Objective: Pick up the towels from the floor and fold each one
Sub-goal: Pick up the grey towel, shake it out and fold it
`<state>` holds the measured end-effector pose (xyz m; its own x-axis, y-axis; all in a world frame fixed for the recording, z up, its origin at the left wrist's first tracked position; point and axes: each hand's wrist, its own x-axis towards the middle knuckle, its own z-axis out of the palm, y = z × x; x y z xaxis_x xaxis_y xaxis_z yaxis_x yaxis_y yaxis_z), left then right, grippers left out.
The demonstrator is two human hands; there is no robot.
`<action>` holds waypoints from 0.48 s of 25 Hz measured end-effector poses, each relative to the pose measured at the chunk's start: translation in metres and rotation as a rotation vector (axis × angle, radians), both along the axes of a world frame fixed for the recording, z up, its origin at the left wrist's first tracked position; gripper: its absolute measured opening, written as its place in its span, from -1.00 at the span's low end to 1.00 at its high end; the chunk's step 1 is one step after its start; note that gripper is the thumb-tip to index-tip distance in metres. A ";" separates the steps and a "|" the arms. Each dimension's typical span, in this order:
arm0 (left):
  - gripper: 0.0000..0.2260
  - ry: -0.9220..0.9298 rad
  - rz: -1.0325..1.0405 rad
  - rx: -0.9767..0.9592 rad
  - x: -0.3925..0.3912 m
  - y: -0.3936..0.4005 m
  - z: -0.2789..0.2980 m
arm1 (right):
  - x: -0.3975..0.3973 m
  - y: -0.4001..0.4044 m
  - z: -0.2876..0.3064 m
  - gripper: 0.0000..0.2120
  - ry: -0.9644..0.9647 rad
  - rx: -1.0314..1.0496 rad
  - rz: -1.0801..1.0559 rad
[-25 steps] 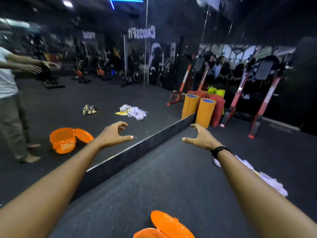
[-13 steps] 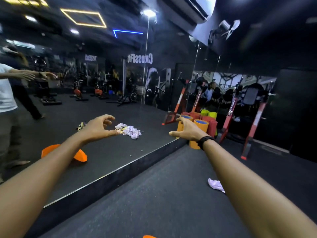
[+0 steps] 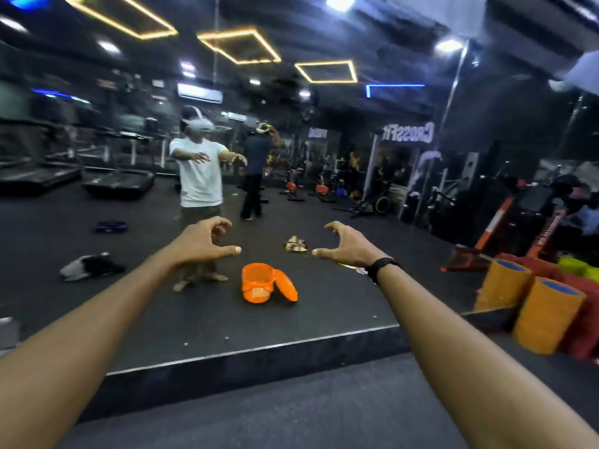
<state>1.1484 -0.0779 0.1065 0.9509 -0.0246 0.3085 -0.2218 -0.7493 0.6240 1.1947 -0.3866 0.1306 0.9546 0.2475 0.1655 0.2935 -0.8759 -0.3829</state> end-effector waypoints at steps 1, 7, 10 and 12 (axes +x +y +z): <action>-0.41 -0.005 0.047 0.003 -0.012 0.036 0.000 | 0.003 0.040 0.000 -0.23 0.011 0.002 0.051; -0.41 0.032 0.349 0.042 -0.101 0.225 -0.011 | -0.005 0.269 -0.007 -0.24 -0.011 0.001 0.388; -0.39 0.054 0.513 0.067 -0.157 0.304 -0.021 | -0.026 0.375 -0.016 -0.26 0.022 0.013 0.558; -0.31 0.084 0.598 0.078 -0.194 0.343 -0.027 | -0.040 0.428 -0.023 -0.28 0.049 0.029 0.653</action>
<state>0.9544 0.2651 0.0798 0.8280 0.5017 0.2505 0.2992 -0.7730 0.5594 1.1548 0.0416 0.1079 0.6164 0.7749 0.1403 0.7428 -0.5130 -0.4301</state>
